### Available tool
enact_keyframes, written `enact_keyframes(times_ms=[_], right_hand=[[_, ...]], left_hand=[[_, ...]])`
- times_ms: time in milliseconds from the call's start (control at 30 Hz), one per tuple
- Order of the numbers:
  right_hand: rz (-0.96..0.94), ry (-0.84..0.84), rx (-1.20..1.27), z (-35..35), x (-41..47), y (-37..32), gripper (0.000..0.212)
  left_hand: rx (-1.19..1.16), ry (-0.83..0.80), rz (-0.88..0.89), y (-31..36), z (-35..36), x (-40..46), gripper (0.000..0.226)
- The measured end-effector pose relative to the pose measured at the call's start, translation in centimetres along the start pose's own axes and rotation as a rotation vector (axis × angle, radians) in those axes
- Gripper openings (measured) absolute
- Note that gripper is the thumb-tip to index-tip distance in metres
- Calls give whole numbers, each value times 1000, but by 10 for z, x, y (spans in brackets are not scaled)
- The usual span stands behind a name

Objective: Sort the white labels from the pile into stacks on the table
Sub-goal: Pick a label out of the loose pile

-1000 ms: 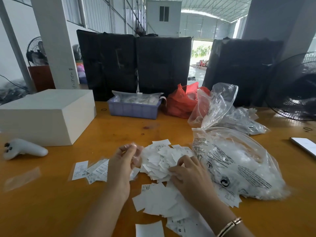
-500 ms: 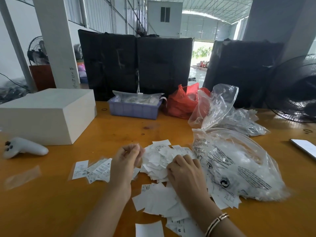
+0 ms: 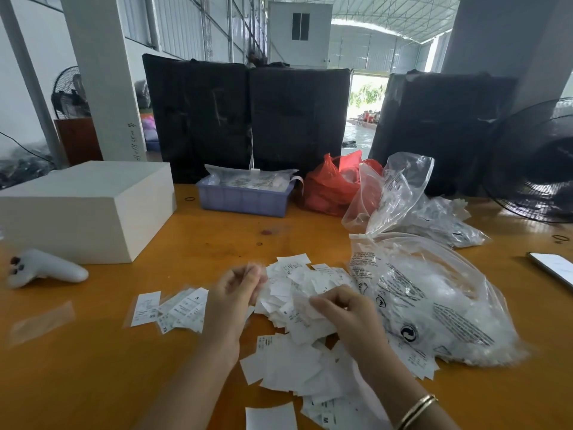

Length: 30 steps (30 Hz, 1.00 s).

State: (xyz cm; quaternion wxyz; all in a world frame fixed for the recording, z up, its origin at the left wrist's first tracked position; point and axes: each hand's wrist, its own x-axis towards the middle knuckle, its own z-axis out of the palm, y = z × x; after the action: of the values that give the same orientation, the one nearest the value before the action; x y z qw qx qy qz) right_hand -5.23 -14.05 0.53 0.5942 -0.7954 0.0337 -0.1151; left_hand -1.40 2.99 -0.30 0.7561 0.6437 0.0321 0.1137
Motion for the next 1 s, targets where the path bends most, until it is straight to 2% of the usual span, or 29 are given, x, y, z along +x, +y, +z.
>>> enact_keyframes(times_ms=[100, 200, 333, 467, 600, 767, 1000], right_hand=[[136, 80, 359, -9, 1, -5, 20], [278, 69, 711, -16, 0, -7, 11], [323, 78, 898, -19, -1, -6, 1], [290, 42, 940, -19, -3, -6, 22], [253, -36, 966, -20, -4, -6, 45], [225, -35, 854, -18, -7, -8, 38], [195, 52, 723, -10, -13, -8, 28]], left_hand=[[5, -17, -5, 0, 1, -1, 12], [7, -71, -4, 0, 3, -4, 12], [109, -201, 35, -1, 6, -8, 16], [261, -305, 127, -2, 10, -12, 10], [293, -384, 180, -4, 10, -12, 4], [363, -375, 237, -2, 11, -14, 14], [445, -375, 309, -2, 12, -16, 13]])
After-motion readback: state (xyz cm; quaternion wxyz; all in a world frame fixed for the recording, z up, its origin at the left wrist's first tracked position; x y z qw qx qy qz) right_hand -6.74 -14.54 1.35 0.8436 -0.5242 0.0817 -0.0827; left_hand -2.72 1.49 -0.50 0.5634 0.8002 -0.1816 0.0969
